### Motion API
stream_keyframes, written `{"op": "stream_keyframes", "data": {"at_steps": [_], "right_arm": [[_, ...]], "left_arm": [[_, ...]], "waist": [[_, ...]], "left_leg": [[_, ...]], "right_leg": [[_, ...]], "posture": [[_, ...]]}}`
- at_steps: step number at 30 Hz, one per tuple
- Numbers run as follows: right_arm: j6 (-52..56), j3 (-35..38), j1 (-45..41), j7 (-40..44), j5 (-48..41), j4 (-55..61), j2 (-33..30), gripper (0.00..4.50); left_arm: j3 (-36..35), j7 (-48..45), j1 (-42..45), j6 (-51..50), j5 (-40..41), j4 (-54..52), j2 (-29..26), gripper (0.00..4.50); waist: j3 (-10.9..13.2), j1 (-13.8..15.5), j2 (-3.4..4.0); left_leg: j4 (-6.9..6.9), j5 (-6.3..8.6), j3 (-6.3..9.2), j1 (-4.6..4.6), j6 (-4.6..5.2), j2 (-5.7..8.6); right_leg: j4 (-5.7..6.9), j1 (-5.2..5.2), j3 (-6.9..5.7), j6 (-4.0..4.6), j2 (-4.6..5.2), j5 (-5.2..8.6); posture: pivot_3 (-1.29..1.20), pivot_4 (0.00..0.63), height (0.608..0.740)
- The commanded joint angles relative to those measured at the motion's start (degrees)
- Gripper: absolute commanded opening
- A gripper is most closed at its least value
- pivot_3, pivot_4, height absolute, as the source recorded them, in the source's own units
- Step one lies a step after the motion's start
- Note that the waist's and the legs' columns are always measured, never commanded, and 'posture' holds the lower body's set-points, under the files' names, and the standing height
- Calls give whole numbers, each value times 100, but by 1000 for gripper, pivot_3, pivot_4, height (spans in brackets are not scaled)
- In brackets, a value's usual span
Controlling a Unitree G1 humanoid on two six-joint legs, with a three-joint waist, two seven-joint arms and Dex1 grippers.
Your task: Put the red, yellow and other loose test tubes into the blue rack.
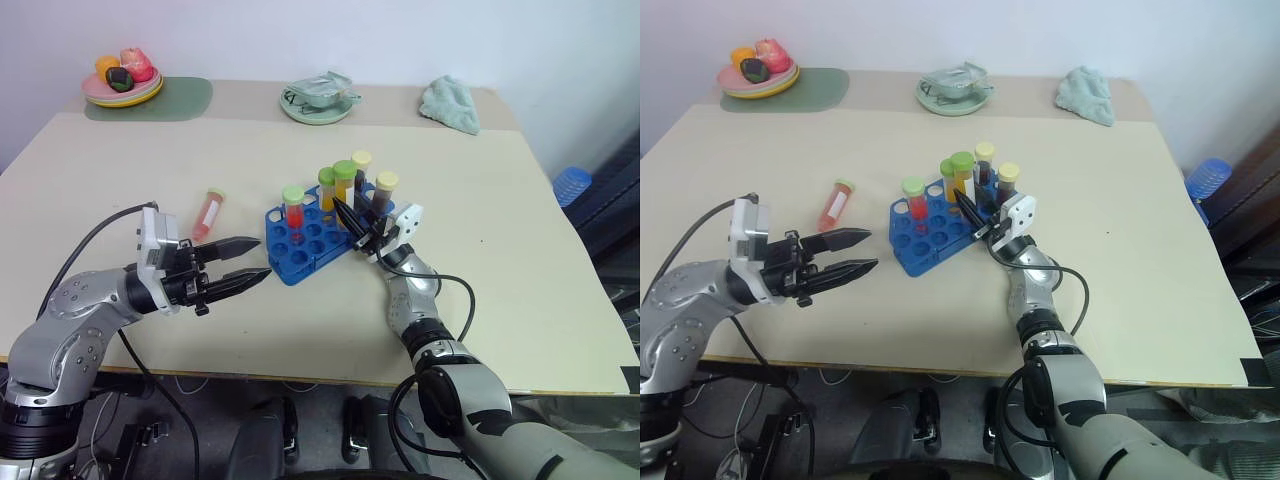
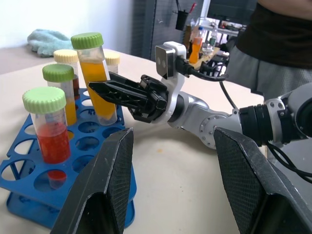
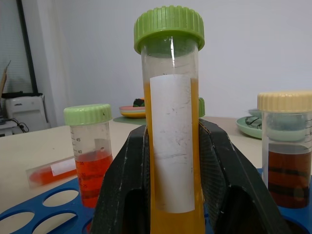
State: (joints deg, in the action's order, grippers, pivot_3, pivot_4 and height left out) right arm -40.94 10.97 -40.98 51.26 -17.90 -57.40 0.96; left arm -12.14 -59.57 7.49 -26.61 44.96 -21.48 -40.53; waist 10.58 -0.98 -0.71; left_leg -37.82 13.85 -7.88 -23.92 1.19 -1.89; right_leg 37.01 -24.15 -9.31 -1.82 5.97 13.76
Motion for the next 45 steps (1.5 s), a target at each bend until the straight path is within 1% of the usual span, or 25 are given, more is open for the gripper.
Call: {"op": "stream_keyframes", "data": {"at_steps": [1,7,10,14,17,22,24,27,29,30,31,34,37,39,40,42,45], "right_arm": [[34,83,204,-28,-26,-39,-193,771],[157,47,270,65,-122,249,-175,771],[392,-81,370,286,-259,825,-114,771],[1140,-369,620,405,-480,2048,-84,771],[1977,-654,840,16,-422,3277,-181,771],[2920,-843,1070,-643,-328,4645,-426,771],[3535,-919,1155,-914,-304,5260,-647,771],[4539,-1023,1413,-1046,-349,6331,-1268,771],[5583,-962,1629,-1070,-666,7091,-1897,771],[6080,-907,1759,-1028,-789,7461,-2289,771],[6520,-862,1871,-997,-875,7757,-2665,771],[7794,-646,2203,-611,-1303,8283,-3960,771],[8729,-555,2365,-471,-1502,8231,-4790,771],[8845,-718,2489,-248,-1272,8039,-5316,771],[8966,-789,2479,-251,-1194,7927,-5470,771],[9460,-879,2354,-167,-1315,7709,-5694,771],[9692,-1077,2304,35,-1258,7602,-6008,771]], "left_arm": [[-15,-29,91,96,2,-83,8,2636],[-4,-41,117,83,6,-64,17,2636],[-15,-35,96,70,18,-87,13,2636],[-22,-10,78,56,29,-119,15,2636],[-16,14,73,58,26,-132,30,2636],[14,46,60,73,4,-153,79,2636],[21,56,56,79,-8,-161,101,2636],[14,56,40,92,-18,-154,115,2636],[2,45,17,105,-26,-146,120,2636],[-1,37,5,114,-32,-141,124,2636],[-2,32,-2,119,-37,-135,128,2636],[28,12,6,141,-52,-96,159,2636],[98,-21,58,180,-86,-29,198,2636],[143,-57,117,207,-107,35,227,2636],[163,-74,140,219,-118,59,236,2636],[192,-95,177,242,-132,101,246,2636],[208,-113,208,257,-149,135,256,2636]], "waist": [[0,0,0],[1,18,2],[5,34,9],[16,12,23],[24,-7,34],[23,2,33],[24,11,34],[24,45,33],[25,47,32],[25,52,32],[24,53,31],[26,53,30],[25,38,27],[26,45,28],[27,46,25],[28,48,24],[28,58,23]], "left_leg": [[0,0,0,0,0,0],[0,2,0,-1,3,0],[0,4,0,-6,6,0],[1,-4,0,-39,23,1],[1,-6,0,-45,23,1],[12,2,1,-43,6,-2],[15,6,1,-45,10,-1],[16,5,1,-51,10,1],[16,5,0,-54,11,2],[16,7,0,-55,13,3],[17,23,0,-56,40,4],[19,28,0,-57,47,3],[26,28,0,-56,48,3],[31,27,0,-55,49,-1],[34,26,0,-55,49,0],[38,21,0,-57,59,0],[43,19,-1,-58,64,2]], "right_leg": [[0,0,0,0,0,0],[-1,0,0,0,1,0],[-3,-5,0,-1,2,1],[-2,-36,-1,-2,2,1],[2,-43,-1,-3,1,0],[3,-52,-1,-1,-2,1],[1,-55,-1,-1,-2,2],[-3,-57,-1,-1,0,2],[-9,-57,-1,-1,2,2],[-11,-58,-1,-1,4,2],[-15,-57,-1,-1,4,2],[-33,-55,-4,-1,5,2],[-44,-54,-7,-4,3,3],[-57,-51,-8,-8,-3,4],[-60,-51,-8,-9,-4,5],[-68,-51,-9,-10,-6,4],[-74,-50,-10,-9,-6,3]], "posture": [[0,150,740],[0,150,740],[0,150,740],[0,150,740],[0,150,740],[0,150,740],[0,150,740],[0,150,740],[0,150,740],[0,150,740],[0,150,740],[0,150,740],[0,150,740],[0,150,740],[0,150,740],[0,150,740],[0,150,740]]}}
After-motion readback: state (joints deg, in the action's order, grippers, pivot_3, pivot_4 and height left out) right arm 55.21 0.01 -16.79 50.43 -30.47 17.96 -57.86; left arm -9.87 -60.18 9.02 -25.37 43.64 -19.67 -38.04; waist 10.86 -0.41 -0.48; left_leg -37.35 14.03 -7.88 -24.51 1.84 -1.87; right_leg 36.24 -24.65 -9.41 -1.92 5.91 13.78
